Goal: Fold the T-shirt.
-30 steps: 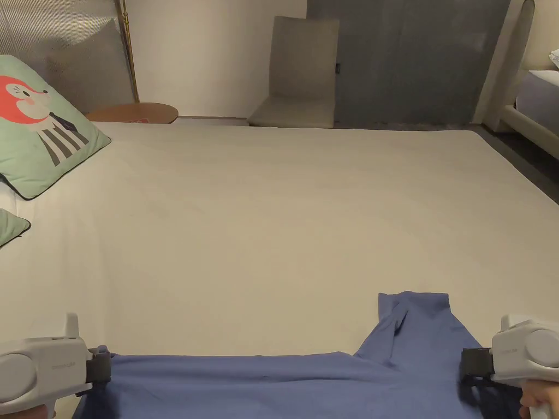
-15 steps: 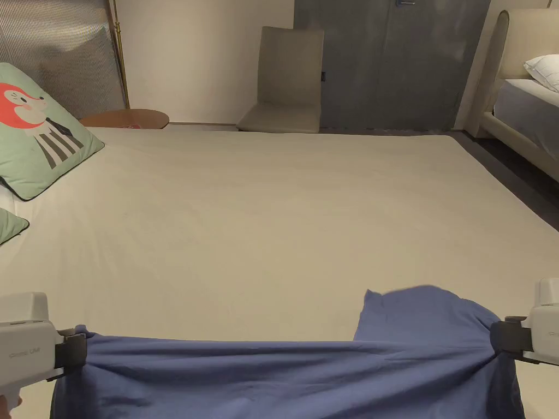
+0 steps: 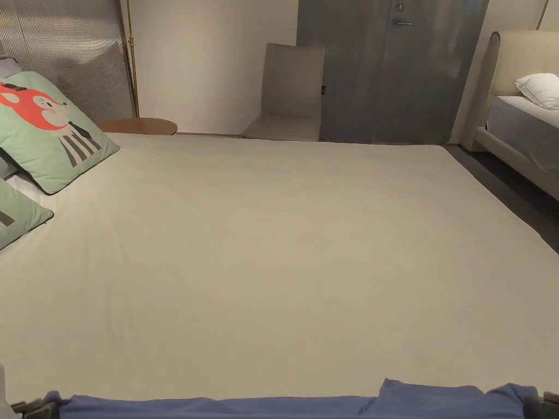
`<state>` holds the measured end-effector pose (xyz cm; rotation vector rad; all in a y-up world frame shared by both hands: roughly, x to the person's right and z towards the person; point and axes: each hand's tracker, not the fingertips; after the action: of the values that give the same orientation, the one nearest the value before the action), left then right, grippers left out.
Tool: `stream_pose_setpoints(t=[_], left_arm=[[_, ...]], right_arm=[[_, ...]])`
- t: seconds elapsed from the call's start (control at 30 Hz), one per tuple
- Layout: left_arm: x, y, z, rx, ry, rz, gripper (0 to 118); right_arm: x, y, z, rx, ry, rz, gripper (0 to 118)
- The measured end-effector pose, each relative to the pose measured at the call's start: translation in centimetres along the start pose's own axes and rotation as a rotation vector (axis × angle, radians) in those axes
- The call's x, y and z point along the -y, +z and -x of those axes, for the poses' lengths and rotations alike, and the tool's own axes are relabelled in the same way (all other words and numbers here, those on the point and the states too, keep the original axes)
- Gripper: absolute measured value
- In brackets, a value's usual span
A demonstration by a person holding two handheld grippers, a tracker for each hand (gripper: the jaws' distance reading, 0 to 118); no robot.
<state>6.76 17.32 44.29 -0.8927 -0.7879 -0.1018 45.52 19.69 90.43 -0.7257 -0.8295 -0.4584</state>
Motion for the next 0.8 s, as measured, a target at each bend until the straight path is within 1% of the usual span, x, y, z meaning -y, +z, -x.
stream_pose_setpoints(t=[0.23,0.37,0.5,0.53,0.57,0.6,0.63,0.7,0.73,0.77,0.8], left_arm=[[4.2,-1.3,1.6,-0.021,0.027,0.053,1],[5.1,-2.4,1.8,-0.040,0.003,0.065,1],[5.7,-3.1,2.3,-0.055,0.000,0.071,1],[5.9,-3.1,2.4,-0.053,0.016,0.065,3],[5.9,-3.1,2.4,-0.049,0.028,0.056,12],[5.9,-3.0,2.5,-0.049,0.031,0.047,27],[5.9,-2.7,2.5,-0.049,0.025,0.027,34],[5.7,-1.8,2.1,-0.089,-0.013,-0.029,49],[5.4,-1.2,1.8,-0.101,-0.031,-0.069,78],[5.0,-0.4,1.3,-0.114,-0.048,-0.115,95],[4.5,0.4,0.7,-0.125,-0.069,-0.161,105]], right_arm=[[4.3,-1.4,-0.6,0.022,-0.024,0.062,6],[5.7,-2.9,-0.6,0.068,-0.002,0.083,6],[6.3,-3.8,-0.4,0.084,0.000,0.088,6],[6.5,-3.9,-0.6,0.086,-0.003,0.085,6],[6.5,-4.0,-0.5,0.088,-0.006,0.080,6],[6.5,-3.9,-0.5,0.090,-0.005,0.073,15],[6.5,-3.8,-0.4,0.094,-0.005,0.058,20],[6.4,-2.9,-0.3,0.120,0.012,0.012,38],[6.2,-2.5,-0.2,0.141,0.036,-0.024,79],[6.0,-1.6,0.2,0.144,0.044,-0.085,101],[5.7,-0.7,0.7,0.148,0.057,-0.145,109]])
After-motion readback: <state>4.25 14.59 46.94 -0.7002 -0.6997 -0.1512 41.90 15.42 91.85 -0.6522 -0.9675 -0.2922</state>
